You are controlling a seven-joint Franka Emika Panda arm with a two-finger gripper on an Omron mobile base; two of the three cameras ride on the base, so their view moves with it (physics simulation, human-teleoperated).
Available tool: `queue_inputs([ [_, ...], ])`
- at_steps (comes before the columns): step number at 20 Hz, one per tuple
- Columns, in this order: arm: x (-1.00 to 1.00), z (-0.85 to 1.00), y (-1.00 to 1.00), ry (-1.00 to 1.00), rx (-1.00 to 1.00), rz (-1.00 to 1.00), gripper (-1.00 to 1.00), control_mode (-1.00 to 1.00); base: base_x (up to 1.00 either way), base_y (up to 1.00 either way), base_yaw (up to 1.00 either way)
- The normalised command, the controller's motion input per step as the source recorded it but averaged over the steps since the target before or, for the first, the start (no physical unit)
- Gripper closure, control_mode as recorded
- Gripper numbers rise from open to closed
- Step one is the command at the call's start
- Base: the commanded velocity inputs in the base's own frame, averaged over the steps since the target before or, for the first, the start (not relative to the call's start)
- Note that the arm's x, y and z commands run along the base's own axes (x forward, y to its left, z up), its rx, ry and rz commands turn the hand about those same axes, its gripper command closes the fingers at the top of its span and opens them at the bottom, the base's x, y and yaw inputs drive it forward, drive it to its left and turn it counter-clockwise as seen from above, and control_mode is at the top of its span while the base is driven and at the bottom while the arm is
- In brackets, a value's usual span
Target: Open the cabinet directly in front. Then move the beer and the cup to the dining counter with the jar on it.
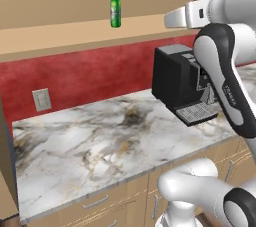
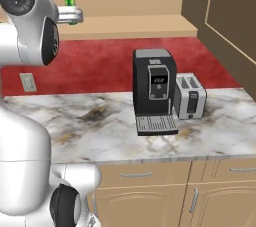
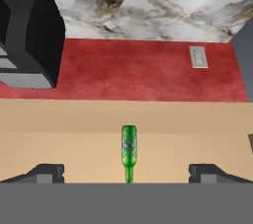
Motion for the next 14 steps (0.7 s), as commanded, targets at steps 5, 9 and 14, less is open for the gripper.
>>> queue_inputs([
  [5, 0.41, 0.0, 0.13, 0.0, 0.0, 0.0, -1.0, -1.0, 0.0, 0.0, 0.0],
  [9, 0.44, 0.0, 0.23, 0.0, 0.0, 0.0, -1.0, -1.0, 0.0, 0.0, 0.0],
  [14, 0.47, 0.0, 0.24, 0.0, 0.0, 0.0, -1.0, -1.0, 0.0, 0.0, 0.0],
])
